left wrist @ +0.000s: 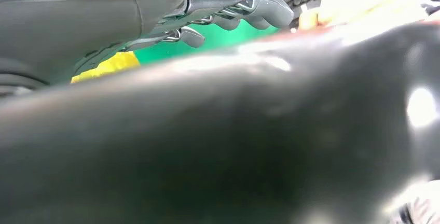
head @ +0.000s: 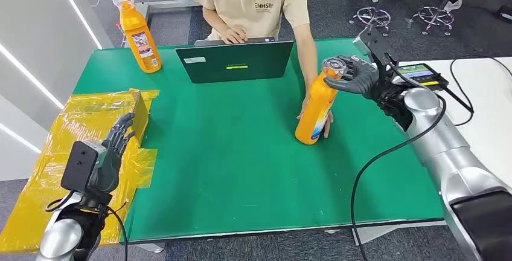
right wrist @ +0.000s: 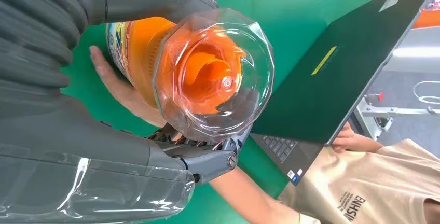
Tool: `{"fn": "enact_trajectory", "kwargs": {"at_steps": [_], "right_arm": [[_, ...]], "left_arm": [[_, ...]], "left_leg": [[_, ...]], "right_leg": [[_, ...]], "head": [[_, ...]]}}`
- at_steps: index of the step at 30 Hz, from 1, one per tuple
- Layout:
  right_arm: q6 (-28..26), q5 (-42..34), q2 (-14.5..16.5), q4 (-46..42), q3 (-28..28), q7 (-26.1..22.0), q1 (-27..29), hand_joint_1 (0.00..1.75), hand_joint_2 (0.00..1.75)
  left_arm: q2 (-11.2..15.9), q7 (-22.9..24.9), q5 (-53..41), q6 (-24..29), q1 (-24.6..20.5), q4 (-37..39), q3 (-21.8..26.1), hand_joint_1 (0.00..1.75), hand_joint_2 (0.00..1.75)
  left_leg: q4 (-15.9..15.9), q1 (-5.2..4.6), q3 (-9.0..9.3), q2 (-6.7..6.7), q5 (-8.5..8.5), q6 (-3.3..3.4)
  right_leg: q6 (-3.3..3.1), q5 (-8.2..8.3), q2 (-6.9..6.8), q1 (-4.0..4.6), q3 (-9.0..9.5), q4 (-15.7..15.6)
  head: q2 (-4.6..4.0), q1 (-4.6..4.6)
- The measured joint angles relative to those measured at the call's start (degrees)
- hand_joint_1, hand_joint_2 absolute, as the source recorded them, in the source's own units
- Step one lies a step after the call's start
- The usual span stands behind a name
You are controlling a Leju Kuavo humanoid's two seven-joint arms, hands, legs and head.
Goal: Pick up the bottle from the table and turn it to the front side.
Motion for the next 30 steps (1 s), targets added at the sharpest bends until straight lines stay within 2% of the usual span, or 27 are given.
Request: {"fn": "enact_trajectory", "kwargs": {"at_steps": [3,6,12,16,19,22,30], "right_arm": [[0.3,0.2,1.2,-0.3,0.4,1.3,-0.8,1.75,1.75],[1.8,-0.4,4.6,-0.4,1.9,3.7,-3.7,1.75,1.75],[4.3,-7.9,16.6,0.9,6.3,9.5,-15.5,1.75,1.75],[4.2,-12.5,22.4,1.7,8.0,11.2,-19.9,1.75,1.75],[3.4,-15.9,25.5,1.8,8.6,12.4,-21.6,1.75,1.75],[2.9,-17.7,27.1,1.8,9.1,13.1,-22.8,1.75,1.75],[2.0,-18.6,28.6,1.9,10.0,13.9,-23.8,1.75,1.75]], "left_arm": [[-0.1,0.0,0.3,-0.6,-0.1,0.0,-0.9,0.00,0.00],[-0.5,0.3,0.6,-0.9,-1.2,0.6,-2.8,0.00,0.00],[-3.2,1.8,1.5,1.0,-8.4,4.8,-8.9,0.00,0.00],[-4.7,2.5,1.6,3.1,-12.6,7.5,-11.8,0.00,1.75],[-5.7,2.6,1.6,4.8,-15.2,10.0,-13.8,0.00,1.75],[-6.9,2.6,0.5,7.0,-17.4,12.3,-15.9,0.00,1.75],[-10.1,2.9,-3.3,11.3,-22.0,20.2,-19.9,0.00,1.75]], "left_leg": [[0.0,-0.01,-0.01,0.03,0.01,0.00],[0.0,-0.04,-0.02,0.19,0.05,-0.01],[0.0,0.00,-0.04,0.29,0.14,-0.13],[0.0,0.03,-0.05,0.25,0.14,-0.13],[0.0,0.03,-0.07,0.22,0.14,-0.13],[0.0,0.01,-0.08,0.23,0.14,-0.12],[0.1,-0.01,-0.08,0.21,0.21,-0.03]], "right_leg": [[0.00,0.04,0.06,0.00,-0.03,0.0],[-0.04,0.10,0.24,-0.01,-0.16,0.1],[-0.10,0.13,0.30,0.02,-0.34,0.3],[-0.10,0.12,0.26,0.02,-0.35,0.3],[-0.11,0.11,0.25,0.00,-0.35,0.3],[-0.10,0.12,0.26,-0.02,-0.33,0.3],[-0.07,0.20,0.24,-0.02,-0.30,0.3]], "head": [[0.00,0.00],[0.00,0.00],[0.00,-0.02],[0.00,-0.03],[0.00,-0.02],[0.00,-0.02],[0.00,-0.03]]}}
